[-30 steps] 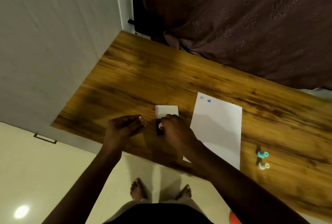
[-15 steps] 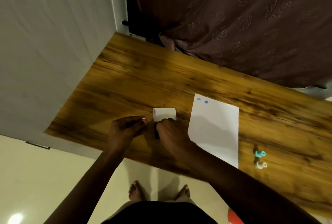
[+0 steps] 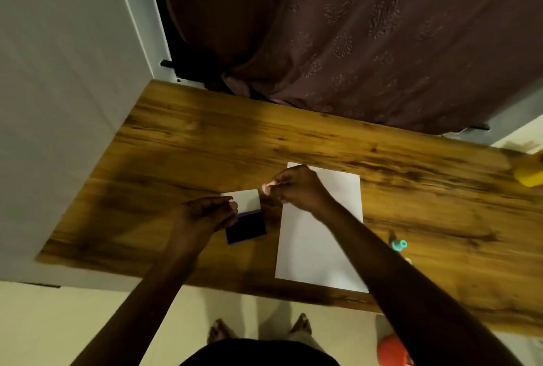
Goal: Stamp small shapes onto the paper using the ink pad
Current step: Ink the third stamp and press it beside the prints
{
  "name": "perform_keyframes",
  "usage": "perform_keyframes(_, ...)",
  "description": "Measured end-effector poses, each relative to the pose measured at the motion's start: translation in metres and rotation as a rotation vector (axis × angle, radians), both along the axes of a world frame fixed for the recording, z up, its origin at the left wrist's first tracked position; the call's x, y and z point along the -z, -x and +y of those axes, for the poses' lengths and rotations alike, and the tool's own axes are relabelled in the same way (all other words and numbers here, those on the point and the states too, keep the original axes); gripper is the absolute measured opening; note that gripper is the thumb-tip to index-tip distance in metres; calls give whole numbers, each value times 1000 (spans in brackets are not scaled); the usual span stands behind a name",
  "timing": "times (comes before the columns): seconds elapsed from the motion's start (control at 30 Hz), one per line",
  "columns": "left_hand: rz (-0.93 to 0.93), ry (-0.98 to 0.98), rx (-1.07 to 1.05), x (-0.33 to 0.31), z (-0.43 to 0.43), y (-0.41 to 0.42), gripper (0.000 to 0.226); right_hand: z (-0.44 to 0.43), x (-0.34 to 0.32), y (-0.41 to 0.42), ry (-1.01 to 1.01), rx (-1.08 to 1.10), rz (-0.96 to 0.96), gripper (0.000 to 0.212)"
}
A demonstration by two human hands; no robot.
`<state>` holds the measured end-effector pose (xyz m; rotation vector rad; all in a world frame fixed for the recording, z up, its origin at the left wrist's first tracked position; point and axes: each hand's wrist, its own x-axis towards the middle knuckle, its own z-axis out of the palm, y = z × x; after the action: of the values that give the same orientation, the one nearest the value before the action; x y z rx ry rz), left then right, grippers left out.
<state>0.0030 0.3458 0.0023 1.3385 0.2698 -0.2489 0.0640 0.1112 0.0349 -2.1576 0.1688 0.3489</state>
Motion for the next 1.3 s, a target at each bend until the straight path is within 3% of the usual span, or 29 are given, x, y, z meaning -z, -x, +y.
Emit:
perform_keyframes(0.07, 14, -7, 32, 2, -9, -1, 26, -38, -1, -13, 15, 130, -21, 29)
perform_keyframes(0.13, 34, -8, 50, 5, -18, -1, 30, -71, 3, -24, 238, 187, -72, 25)
perform_keyframes(0.23, 68, 10, 66, 7, -34, 0, 27, -100, 16, -32, 512, 104, -133, 22)
perform_keyframes(0.33, 98, -7, 60, 10, -45, -1, 24, -105, 31, -35, 601, 39, -129, 26)
perform_keyframes(0.83, 131, -25, 56, 17, -56, -4, 41, -98, 53, -45, 690, -12, -156, 29)
perform_keyframes(1.03, 153, -1, 41, 14, -63, -3, 34, -93, 54, -50, 730, -29, -136, 28)
perform_keyframes(1.3, 107, 2, 52, -3, -65, 6, 48, -95, 46, -52, 750, -71, -130, 30)
